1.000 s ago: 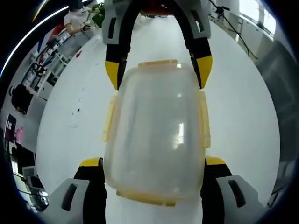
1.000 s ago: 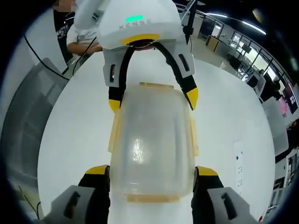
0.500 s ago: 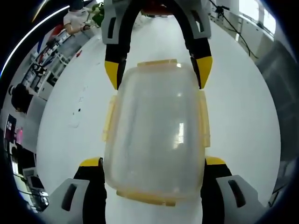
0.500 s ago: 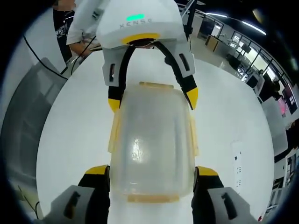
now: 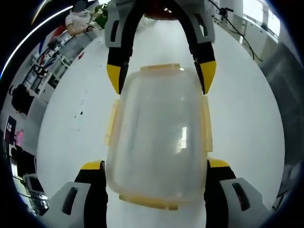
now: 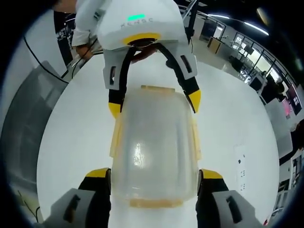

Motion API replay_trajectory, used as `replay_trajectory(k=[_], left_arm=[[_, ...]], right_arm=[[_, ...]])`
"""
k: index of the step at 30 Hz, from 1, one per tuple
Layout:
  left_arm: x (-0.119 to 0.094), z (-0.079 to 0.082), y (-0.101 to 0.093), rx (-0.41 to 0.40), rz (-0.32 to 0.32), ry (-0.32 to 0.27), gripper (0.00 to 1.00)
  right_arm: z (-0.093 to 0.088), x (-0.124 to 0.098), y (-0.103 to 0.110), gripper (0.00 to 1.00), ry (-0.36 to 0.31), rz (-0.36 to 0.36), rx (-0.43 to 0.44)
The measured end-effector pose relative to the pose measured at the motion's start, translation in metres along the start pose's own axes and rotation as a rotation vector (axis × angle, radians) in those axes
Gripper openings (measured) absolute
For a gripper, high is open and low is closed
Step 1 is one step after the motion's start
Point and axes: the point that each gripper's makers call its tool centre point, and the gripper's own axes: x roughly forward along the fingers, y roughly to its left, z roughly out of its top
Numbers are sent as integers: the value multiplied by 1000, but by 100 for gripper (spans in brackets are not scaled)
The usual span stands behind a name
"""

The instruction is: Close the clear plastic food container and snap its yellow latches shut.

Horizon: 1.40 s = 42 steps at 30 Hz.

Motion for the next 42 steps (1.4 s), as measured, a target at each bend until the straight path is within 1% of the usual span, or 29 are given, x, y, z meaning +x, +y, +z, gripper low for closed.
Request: replay_trajectory(k=[1,6,12,16,19,28,37,40,42], left_arm=[[0,0,0,2,-1,-1,82],[-4,4,-1,14,-5,-16,79],[-8,7,0,31,11,-27,83],[-12,6,-2,30,16,-23,83],[-14,3,-2,14,21,-23,83],[-23,0,-5,-17,38,-30,83],[-31,-6,-12,-41,55,-30,83],[-35,-6,-14,-52,65,-33,83],[-38,-7,-16,-63,78,-38,83]], right_arm=[[3,-1,0,75,-10,0,1],[6,-3,-2,77,-16,-10,-5],[5,-6,0,77,-11,-19,-6],[6,-10,1,78,-10,-33,-5],[7,-12,1,78,-13,-44,2],[2,-21,2,77,4,-75,25],[2,-31,9,75,-5,-104,60],[5,-34,15,76,-18,-115,75],[4,-35,19,75,-15,-118,81]])
